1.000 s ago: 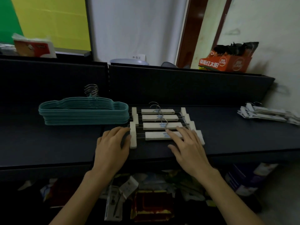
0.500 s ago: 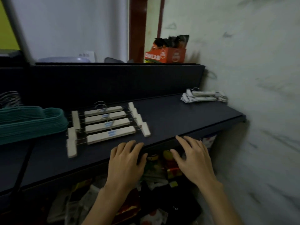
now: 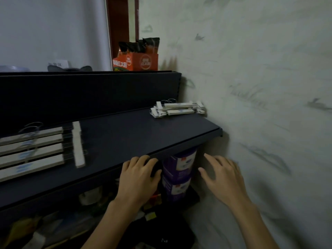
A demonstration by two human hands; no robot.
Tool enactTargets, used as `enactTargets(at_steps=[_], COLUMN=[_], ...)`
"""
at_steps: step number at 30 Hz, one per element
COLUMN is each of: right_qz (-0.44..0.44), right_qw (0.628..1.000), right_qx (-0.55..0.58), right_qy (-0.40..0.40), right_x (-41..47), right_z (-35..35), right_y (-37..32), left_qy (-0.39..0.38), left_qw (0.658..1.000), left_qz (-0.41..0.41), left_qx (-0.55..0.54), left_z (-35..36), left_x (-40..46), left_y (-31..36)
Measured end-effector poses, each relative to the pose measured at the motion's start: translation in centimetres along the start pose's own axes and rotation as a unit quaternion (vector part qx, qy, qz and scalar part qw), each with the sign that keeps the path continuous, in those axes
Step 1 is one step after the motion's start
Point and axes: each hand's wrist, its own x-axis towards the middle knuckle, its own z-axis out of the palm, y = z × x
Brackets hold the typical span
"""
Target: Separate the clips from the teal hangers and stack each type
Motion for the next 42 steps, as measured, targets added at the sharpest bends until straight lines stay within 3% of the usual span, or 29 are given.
enactTargets(at_steps=[7, 13, 29, 37, 42], right_qz=[0.008, 0.010, -0.050, -0.073, -0.110], right_qw=[1.000, 0.999, 0.995, 0.988, 0.984], right_qx=[0.000, 0.029, 0.090, 0.117, 0.124], right_qy=[-0.012, -0.025, 0.003, -0.064, -0.061], right_x=[2.2, 5.6, 22.7, 27.4, 29.7], right_z=[0.5, 2.1, 7.4, 11.4, 12.8], right_y=[8.7, 11.7, 10.5, 8.4, 8.1], left_qy=[-0.031, -0.014, 0.008, -0.074, -0.103], left_qw=[0.999, 0.999, 0.999, 0.997, 0.994], left_qz=[0.012, 0.015, 0.035, 0.024, 0.028], left_qx=[0.010, 0.037, -0.007, 0.009, 0.030], left_z=[3.9, 4.9, 9.6, 11.9, 13.3], left_x=[4.0, 8.2, 26.9, 33.4, 36.4], left_y=[6.5, 6.2, 2.0, -0.7, -0.5])
